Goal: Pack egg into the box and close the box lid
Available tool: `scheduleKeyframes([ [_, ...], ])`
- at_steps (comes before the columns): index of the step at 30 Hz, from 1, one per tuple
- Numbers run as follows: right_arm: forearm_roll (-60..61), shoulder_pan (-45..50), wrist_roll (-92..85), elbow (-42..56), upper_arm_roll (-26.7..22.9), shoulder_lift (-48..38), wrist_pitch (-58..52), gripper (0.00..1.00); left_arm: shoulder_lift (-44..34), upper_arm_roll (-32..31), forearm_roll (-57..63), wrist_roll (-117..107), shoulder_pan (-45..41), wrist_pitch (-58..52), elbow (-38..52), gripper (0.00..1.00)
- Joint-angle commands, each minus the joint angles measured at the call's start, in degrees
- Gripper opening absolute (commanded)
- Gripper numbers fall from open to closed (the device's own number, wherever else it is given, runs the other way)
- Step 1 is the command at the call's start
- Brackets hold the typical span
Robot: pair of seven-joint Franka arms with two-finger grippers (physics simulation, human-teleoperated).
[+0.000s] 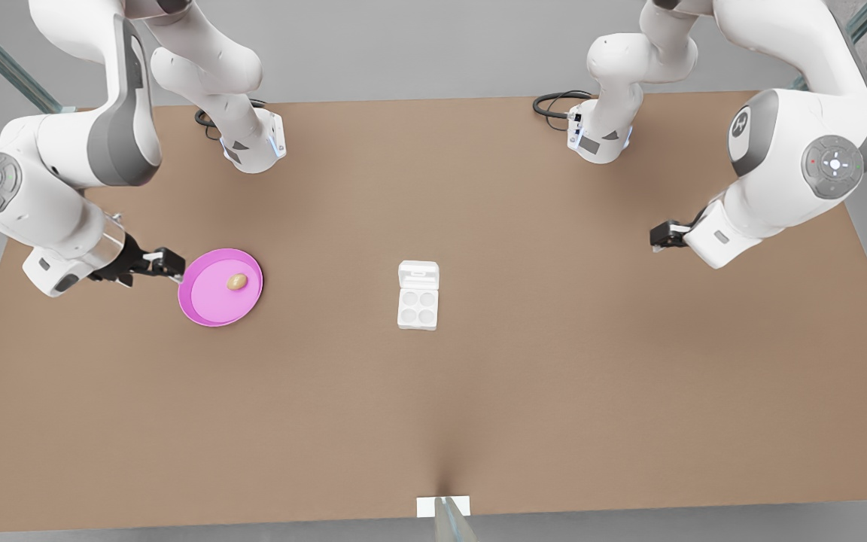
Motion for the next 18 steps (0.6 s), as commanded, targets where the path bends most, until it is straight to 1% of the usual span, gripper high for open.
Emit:
scheduleKeyframes([
  [1,0.04,0.17,0.99,0.03,0.02,-0.08,3.51,1.0,0.01,-0.04,0.0,-1.95,-0.07,4.07,0.17,1.0],
  [2,0.04,0.25,0.99,0.03,0.02,0.01,3.51,1.0,0.19,-0.21,-0.08,-1.69,-0.24,3.54,0.43,1.0],
  [3,0.04,0.69,1.25,0.03,0.11,1.15,3.78,1.0,0.89,-1.97,0.62,-1.87,-0.51,2.84,0.26,1.0],
  [5,-0.04,2.98,5.12,0.03,0.11,2.64,3.95,1.0,0.1,-3.28,0.71,-0.9,-0.42,1.61,-0.01,1.0],
  [8,0.13,3.68,8.2,-0.68,1.25,4.75,3.42,1.0,0.37,-3.2,1.41,-1.17,0.55,0.38,-0.36,1.0],
  [9,0.66,3.59,8.2,-2.61,1.25,4.67,4.48,1.0,0.45,-3.2,1.5,-1.17,0.72,-0.06,-0.45,1.0],
  [10,0.75,3.42,8.11,-7.26,1.25,2.12,7.81,1.0,0.54,-3.2,1.41,-1.52,0.64,-0.59,-0.45,1.0],
  [11,0.75,2.89,8.11,-14.91,1.25,-1.57,12.03,1.0,0.54,-3.2,1.5,-1.52,0.64,-0.68,-0.54,1.0],
  [13,0.66,2.8,11.19,-16.41,1.25,-1.92,12.21,1.0,0.81,-2.94,1.59,-0.9,1.16,-0.5,-0.36,1.0],
  [14,0.57,2.1,11.1,-21.76,1.25,-4.3,16.86,1.0,0.72,-2.94,1.59,-0.9,1.43,-0.59,-0.27,1.0],
  [15,0.48,1.84,10.13,-24.41,1.25,-4.92,19.51,1.0,0.63,-3.02,2.29,-0.9,1.34,-0.68,-0.1,1.0],
  [17,0.04,-0.27,9.96,-29.06,1.25,-3.68,27.15,1.0,0.81,-3.2,2.38,-0.9,0.72,-1.47,-0.1,1.0],
  [18,0.13,-0.36,9.96,-35.03,1.52,-8.86,29.17,1.0,0.89,-3.11,2.47,-0.9,0.81,-0.94,0.25,1.0],
])
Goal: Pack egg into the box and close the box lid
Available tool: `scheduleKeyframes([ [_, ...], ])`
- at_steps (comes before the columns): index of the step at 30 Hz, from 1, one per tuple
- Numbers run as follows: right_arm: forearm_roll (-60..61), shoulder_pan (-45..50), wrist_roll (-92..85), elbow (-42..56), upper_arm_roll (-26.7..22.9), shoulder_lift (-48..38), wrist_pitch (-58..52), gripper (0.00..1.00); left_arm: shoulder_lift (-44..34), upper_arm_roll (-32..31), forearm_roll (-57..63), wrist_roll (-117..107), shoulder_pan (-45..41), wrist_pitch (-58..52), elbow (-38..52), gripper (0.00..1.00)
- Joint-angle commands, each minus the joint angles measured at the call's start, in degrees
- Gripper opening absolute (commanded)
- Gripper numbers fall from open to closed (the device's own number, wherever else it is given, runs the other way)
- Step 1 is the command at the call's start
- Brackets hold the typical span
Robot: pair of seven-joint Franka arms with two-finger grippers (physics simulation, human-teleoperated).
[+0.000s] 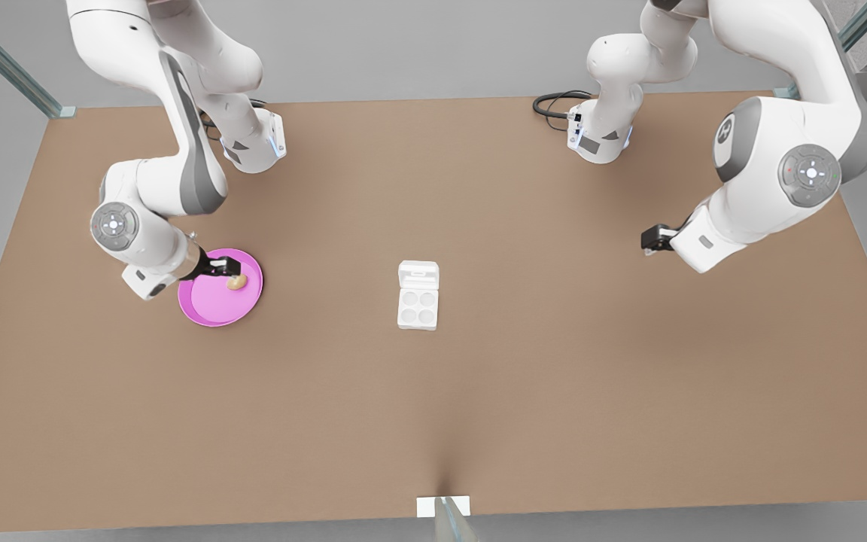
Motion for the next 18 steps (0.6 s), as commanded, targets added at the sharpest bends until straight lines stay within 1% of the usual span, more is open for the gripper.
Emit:
scheduleKeyframes([
  [1,-0.02,-1.77,4.67,-6.49,0.18,-3.2,15.07,1.0,0.69,-0.08,0.32,-0.08,0.02,-0.38,0.26,1.0],
  [5,-0.02,-1.86,4.5,-9.13,0.27,-1.53,19.73,1.0,2.37,-0.08,1.11,7.39,0.28,1.55,0.35,1.0],
  [6,0.16,-1.77,4.85,-13.96,2.29,-4.69,23.42,1.0,2.36,-0.08,1.11,7.48,-0.25,1.38,0.26,1.0],
  [7,0.16,-1.95,5.64,-15.1,4.49,-6.01,23.42,1.0,2.98,-0.17,1.73,9.49,-0.42,1.64,0.26,1.0],
  [9,0.16,-1.77,5.64,-15.72,4.84,-6.19,23.33,1.0,2.72,-0.17,1.82,10.11,-0.25,1.47,0.44,1.0],
  [11,0.16,-1.59,5.64,-14.93,4.93,-1.0,25.35,1.0,2.54,-0.25,1.73,10.2,0.02,0.94,0.35,1.0],
  [16,0.16,-1.15,5.64,-14.93,4.93,3.39,28.25,1.0,2.98,-0.17,1.82,9.94,-0.42,1.11,0.35,1.0],
  [18,0.25,-1.15,5.73,-14.93,6.69,5.85,30.01,1.0,3.24,-0.17,1.9,9.32,-1.92,1.55,0.09,1.0],
])
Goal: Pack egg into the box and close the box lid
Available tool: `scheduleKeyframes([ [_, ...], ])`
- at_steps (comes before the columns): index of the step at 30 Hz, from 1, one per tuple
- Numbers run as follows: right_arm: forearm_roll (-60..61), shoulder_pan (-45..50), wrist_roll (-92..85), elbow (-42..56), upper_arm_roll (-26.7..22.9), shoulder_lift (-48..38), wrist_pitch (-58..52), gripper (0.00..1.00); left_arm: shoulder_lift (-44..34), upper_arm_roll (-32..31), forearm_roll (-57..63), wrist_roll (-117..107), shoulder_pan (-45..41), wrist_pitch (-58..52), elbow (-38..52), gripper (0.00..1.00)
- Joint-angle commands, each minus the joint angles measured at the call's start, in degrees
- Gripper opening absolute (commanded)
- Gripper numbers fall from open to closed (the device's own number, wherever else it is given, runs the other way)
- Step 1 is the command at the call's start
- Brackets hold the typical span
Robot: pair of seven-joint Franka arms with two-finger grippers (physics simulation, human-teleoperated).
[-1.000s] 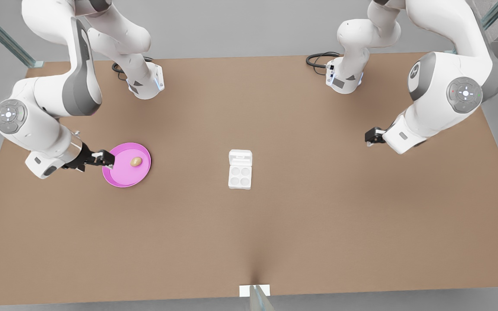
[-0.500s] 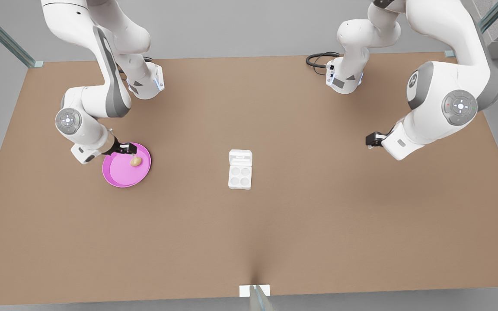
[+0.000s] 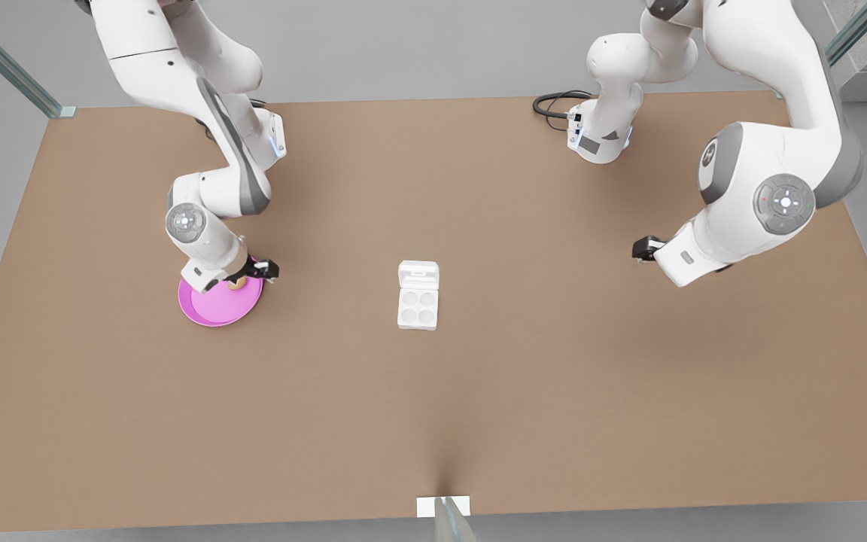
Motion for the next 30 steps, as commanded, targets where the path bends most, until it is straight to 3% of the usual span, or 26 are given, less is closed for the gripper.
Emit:
scheduleKeyframes([
  [1,0.24,-0.42,2.27,0.09,0.65,1.09,4.76,1.0,0.08,0.0,0.17,3.86,-0.54,0.16,-0.03,1.0],
  [5,0.41,-0.34,4.03,0.97,3.73,1.88,4.67,1.0,0.52,0.0,0.17,3.86,-0.54,0.43,0.14,1.0],
  [10,-2.93,-8.42,1.22,0.44,3.73,3.73,4.67,1.0,0.6,0.0,0.25,3.69,-0.54,0.43,0.06,1.0],
  [17,-6.88,-12.02,0.78,0.18,3.73,6.01,6.34,1.0,0.6,0.0,0.26,3.69,-0.8,-0.19,0.14,1.0],
  [30,-7.23,-12.37,0.87,-5.71,8.64,4.69,8.98,1.0,0.52,0.0,1.22,3.77,-0.54,-0.28,0.14,1.0],
])
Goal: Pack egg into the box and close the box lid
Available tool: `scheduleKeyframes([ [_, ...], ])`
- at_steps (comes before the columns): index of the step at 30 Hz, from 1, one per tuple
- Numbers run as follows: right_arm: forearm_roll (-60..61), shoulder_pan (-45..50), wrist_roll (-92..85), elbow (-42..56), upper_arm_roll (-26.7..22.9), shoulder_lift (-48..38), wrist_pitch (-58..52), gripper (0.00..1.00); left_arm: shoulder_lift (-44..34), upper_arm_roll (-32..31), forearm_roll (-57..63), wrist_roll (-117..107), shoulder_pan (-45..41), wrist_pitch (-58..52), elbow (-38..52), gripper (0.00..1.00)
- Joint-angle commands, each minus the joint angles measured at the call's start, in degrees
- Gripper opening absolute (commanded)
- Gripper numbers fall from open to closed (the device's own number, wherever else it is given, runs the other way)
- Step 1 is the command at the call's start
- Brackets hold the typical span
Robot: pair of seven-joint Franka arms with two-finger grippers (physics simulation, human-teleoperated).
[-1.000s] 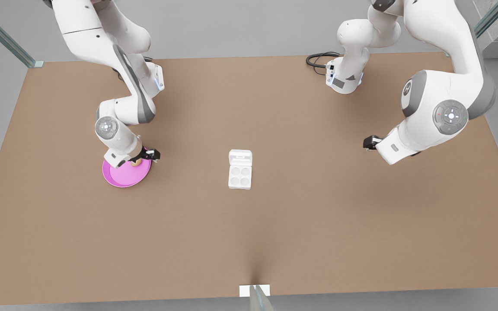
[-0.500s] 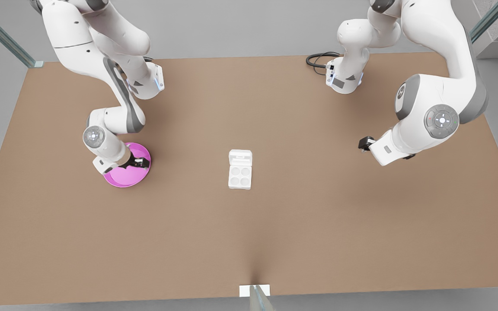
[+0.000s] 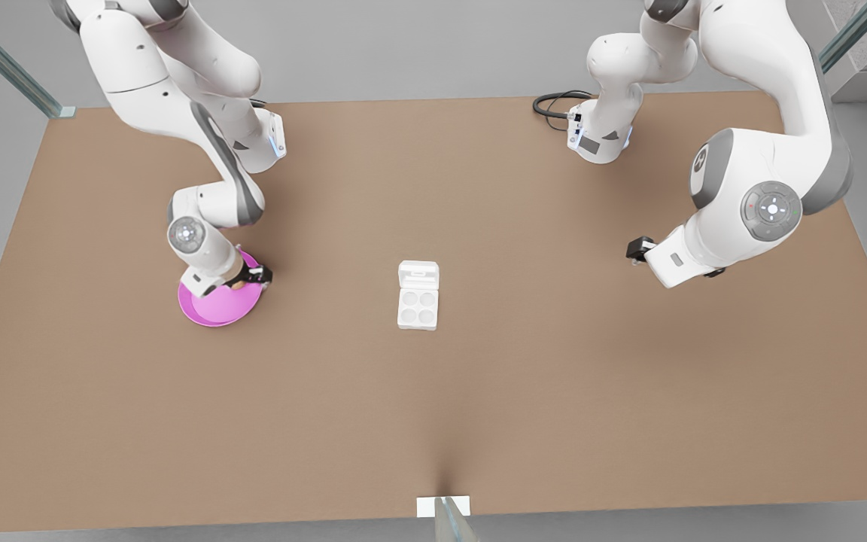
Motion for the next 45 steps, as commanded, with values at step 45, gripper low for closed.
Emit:
scheduleKeyframes([
  [45,-6.88,-8.38,-0.86,-1.71,0.86,5.84,5.94,1.0,-0.26,-0.29,1.3,-1.57,-1.71,-1.93,0.12,1.0],
])
